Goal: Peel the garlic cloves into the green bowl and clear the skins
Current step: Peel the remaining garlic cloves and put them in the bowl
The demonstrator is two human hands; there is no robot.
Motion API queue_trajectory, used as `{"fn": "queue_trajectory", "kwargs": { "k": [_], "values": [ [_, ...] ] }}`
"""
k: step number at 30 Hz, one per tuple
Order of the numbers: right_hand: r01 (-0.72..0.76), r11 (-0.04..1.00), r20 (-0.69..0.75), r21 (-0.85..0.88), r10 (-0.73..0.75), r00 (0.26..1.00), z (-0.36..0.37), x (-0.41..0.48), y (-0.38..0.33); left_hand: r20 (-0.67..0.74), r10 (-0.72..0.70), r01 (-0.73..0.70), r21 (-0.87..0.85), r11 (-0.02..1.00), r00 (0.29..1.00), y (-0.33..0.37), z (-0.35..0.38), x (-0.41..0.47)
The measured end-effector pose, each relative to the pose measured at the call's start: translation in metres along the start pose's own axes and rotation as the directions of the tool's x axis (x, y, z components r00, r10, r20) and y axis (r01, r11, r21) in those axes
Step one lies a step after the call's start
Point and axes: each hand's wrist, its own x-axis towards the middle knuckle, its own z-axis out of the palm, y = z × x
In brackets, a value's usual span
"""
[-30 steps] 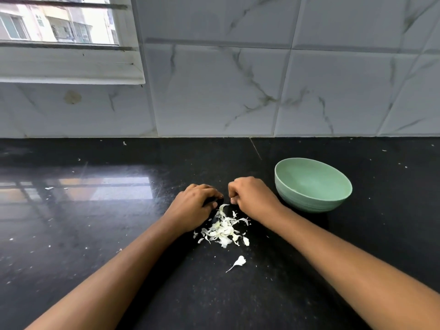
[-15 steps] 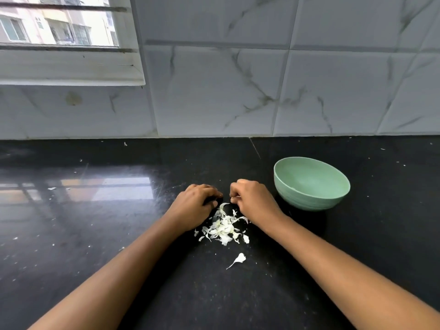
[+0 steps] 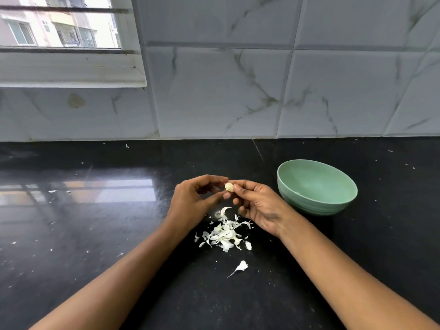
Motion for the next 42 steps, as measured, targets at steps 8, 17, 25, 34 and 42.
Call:
{"fn": "queue_trajectory", "kwargs": {
  "k": [8,17,25,34,42],
  "values": [
    [0.036,0.999,0.018,0.019,-0.036,0.999,0.001,-0.009,-0.004,-0.055,0.052,-0.061,-0.157,0.986,0.997,0.017,0.005,-0.007],
    [0.226,0.937,-0.034,-0.265,-0.244,0.969,0.007,-0.017,-0.010,-0.163,0.102,-0.120,-0.107,0.987,0.981,0.020,0.008,-0.009],
    [0.256,0.893,-0.055,-0.371,-0.296,0.954,0.004,-0.021,-0.017,-0.140,0.162,-0.155,0.061,0.986,0.977,0.018,0.008,-0.011],
    [0.262,0.683,-0.105,-0.682,-0.446,0.889,0.002,-0.014,-0.008,-0.073,0.308,-0.277,0.281,0.919,0.949,0.018,0.006,-0.012],
    [0.259,0.694,-0.122,-0.672,-0.449,0.885,0.005,-0.014,-0.005,-0.028,0.349,-0.325,0.303,0.896,0.937,0.019,0.007,-0.011]
  ]
}}
